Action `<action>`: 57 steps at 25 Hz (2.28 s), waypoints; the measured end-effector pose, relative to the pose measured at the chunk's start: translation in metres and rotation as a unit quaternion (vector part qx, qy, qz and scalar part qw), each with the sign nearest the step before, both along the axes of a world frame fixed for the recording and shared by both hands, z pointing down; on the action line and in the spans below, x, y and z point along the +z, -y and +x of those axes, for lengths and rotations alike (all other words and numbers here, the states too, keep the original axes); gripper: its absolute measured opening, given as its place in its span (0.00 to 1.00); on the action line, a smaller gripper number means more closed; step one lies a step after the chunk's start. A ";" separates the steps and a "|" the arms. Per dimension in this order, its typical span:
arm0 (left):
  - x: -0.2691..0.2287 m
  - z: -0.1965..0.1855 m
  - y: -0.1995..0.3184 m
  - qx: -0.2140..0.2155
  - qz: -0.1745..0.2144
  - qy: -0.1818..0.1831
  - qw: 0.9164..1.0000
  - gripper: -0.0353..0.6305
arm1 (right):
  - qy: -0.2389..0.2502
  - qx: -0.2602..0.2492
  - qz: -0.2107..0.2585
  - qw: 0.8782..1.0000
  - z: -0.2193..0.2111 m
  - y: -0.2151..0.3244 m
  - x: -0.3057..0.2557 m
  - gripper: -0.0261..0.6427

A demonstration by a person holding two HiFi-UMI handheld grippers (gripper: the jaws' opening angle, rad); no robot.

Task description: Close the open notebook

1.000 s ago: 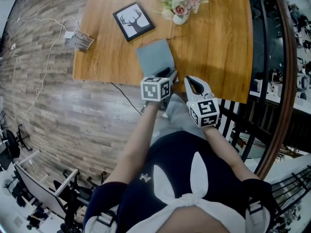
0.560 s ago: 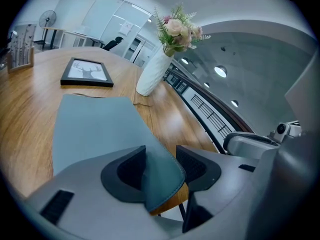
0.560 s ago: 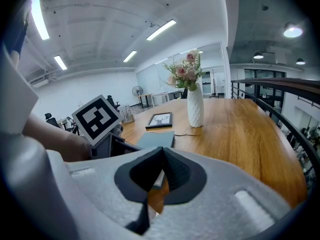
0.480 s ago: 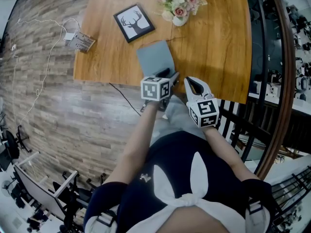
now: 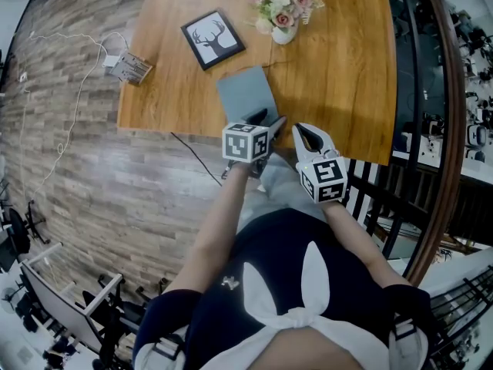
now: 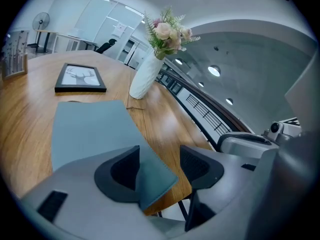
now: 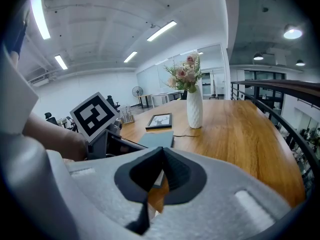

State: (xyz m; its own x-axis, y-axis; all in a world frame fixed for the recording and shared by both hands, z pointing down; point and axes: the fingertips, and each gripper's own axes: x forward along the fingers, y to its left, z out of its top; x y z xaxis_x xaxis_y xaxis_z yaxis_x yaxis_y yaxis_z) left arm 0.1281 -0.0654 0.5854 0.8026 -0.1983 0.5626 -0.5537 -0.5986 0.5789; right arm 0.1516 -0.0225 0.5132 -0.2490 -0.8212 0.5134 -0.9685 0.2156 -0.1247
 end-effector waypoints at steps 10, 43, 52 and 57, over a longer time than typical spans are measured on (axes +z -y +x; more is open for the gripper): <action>-0.016 -0.008 -0.003 -0.009 0.018 -0.007 1.000 0.44 | -0.002 -0.005 0.010 1.000 -0.002 -0.004 -0.008 0.04; -0.115 -0.066 -0.017 -0.110 0.181 -0.005 0.977 0.08 | 0.003 -0.049 0.056 0.997 -0.022 -0.017 -0.047 0.04; -0.127 -0.070 -0.028 -0.111 0.187 -0.010 0.976 0.08 | 0.002 -0.063 0.060 0.996 -0.030 -0.022 -0.057 0.03; -0.120 -0.076 -0.037 -0.110 0.193 -0.013 0.975 0.08 | 0.001 -0.064 0.063 0.996 -0.039 -0.031 -0.053 0.03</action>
